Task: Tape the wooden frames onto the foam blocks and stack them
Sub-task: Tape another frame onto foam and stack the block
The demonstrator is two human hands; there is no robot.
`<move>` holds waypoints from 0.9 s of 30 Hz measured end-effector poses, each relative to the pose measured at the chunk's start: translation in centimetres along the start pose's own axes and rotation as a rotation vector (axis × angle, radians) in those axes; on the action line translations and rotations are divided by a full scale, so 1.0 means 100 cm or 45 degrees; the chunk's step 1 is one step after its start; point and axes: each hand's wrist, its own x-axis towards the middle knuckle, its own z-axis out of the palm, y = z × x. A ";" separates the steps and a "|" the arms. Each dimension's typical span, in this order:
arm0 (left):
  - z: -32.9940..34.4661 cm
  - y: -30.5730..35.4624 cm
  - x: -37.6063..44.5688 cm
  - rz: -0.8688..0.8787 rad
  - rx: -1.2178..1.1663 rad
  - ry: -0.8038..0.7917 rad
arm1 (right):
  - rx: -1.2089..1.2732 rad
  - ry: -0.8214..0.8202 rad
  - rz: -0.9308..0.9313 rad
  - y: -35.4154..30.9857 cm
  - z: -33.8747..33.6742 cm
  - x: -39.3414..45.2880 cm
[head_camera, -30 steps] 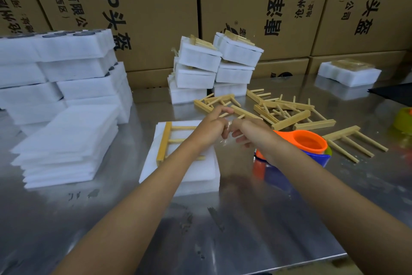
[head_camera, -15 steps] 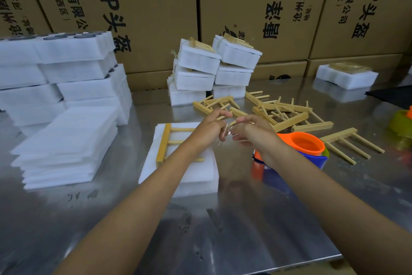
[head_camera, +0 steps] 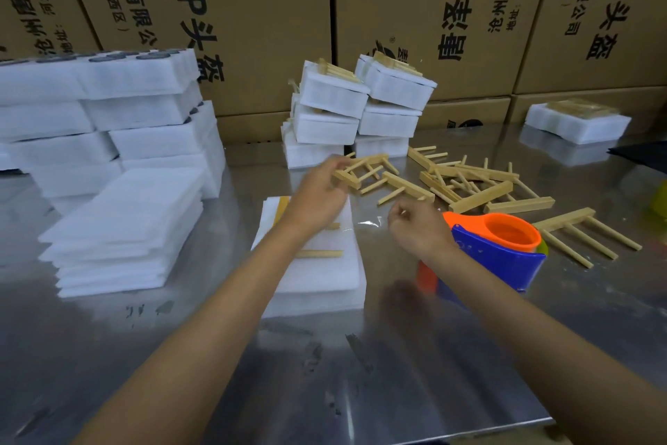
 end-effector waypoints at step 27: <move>-0.065 -0.038 -0.063 -0.403 -1.075 0.050 | 0.899 0.036 0.140 -0.025 0.033 -0.020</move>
